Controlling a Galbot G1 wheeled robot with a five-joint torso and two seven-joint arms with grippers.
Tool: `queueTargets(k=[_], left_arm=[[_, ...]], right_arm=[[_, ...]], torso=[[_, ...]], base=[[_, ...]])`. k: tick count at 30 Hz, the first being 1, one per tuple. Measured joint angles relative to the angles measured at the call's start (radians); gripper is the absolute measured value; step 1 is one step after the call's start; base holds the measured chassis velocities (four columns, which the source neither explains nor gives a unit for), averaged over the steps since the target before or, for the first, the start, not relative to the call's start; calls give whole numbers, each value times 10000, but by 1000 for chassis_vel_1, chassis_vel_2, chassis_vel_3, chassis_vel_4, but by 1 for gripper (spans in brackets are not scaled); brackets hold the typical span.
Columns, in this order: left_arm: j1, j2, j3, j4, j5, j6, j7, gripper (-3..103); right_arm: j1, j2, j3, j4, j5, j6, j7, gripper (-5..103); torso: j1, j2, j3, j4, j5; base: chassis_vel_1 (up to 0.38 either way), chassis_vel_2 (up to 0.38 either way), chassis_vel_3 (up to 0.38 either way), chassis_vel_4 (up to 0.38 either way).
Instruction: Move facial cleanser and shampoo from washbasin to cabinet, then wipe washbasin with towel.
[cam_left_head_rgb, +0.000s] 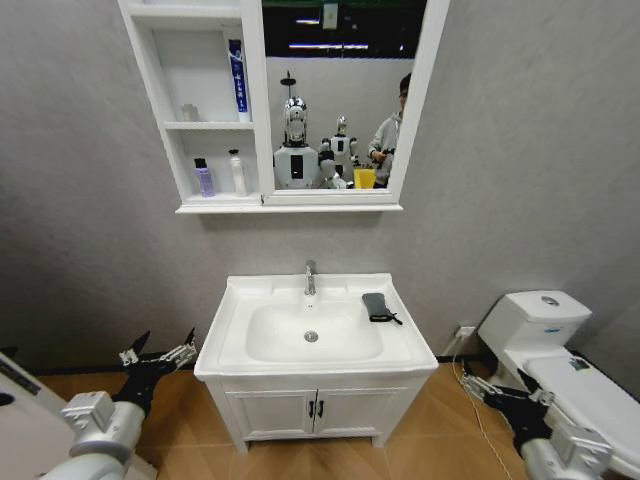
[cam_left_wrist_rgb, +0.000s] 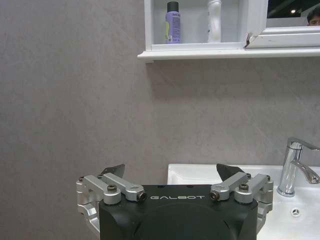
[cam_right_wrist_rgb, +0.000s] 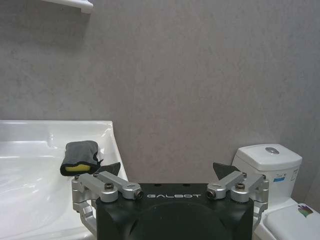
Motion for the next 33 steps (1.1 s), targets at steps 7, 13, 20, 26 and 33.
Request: queueTargets(k=[7, 13, 20, 26, 33], left_arm=[[0, 0, 0, 0, 0, 0, 0, 100], [0, 0, 0, 0, 0, 0, -1, 100], [0, 0, 0, 0, 0, 0, -1, 100], [0, 0, 0, 0, -1, 0, -1, 100], [0, 0, 0, 0, 0, 0, -3, 100]], right_arm=[[23, -7, -18, -26, 4, 7, -1, 100], [35, -11, -28, -40, 8, 11, -4, 100], [42, -14, -33, -46, 12, 15, -6, 100], [46, -16, -38, -51, 15, 19, -10, 100], [46, -15, -41, -57, 16, 23, -12, 100]], torso=[[0, 0, 0, 0, 0], [0, 0, 0, 0, 0], [3, -1, 1, 0, 0], [7, -3, 3, 0, 1], [2, -2, 1, 0, -2]], base=[[0, 0, 0, 0], [0, 0, 0, 0], [0, 0, 0, 0], [67, -48, -64, 68], [171, -156, -167, 159]])
